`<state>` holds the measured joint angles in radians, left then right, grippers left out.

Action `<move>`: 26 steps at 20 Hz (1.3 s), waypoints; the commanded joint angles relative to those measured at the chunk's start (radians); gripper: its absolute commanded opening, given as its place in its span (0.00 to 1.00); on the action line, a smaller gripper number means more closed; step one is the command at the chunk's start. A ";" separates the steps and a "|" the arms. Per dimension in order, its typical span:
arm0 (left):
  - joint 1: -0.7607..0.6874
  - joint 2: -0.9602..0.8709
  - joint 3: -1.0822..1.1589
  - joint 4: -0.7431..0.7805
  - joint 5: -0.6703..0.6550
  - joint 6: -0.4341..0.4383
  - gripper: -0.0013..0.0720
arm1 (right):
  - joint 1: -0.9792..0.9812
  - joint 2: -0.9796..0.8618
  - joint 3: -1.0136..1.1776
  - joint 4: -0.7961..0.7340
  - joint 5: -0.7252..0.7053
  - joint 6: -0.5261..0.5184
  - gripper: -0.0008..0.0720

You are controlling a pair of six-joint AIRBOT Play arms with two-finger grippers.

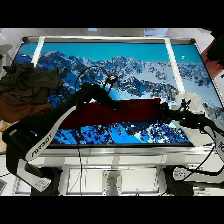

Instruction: Fold the shirts.

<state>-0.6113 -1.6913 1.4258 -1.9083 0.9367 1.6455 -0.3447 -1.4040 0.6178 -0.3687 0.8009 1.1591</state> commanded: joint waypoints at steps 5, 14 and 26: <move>0.000 -0.023 0.000 0.120 0.014 -0.063 0.43 | 0.026 -0.024 -0.005 0.338 -0.123 -0.193 0.31; 0.000 -0.040 0.000 0.122 0.027 -0.072 0.03 | 0.024 -0.006 0.079 0.411 0.127 -0.408 0.05; 0.001 -0.029 0.267 0.183 0.127 -0.112 0.03 | 0.046 0.132 0.293 0.132 0.313 -0.292 0.04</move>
<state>-0.6113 -1.7451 1.5707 -1.7847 0.9966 1.5387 -0.3115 -1.2903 0.8730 -0.1776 1.0706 0.8375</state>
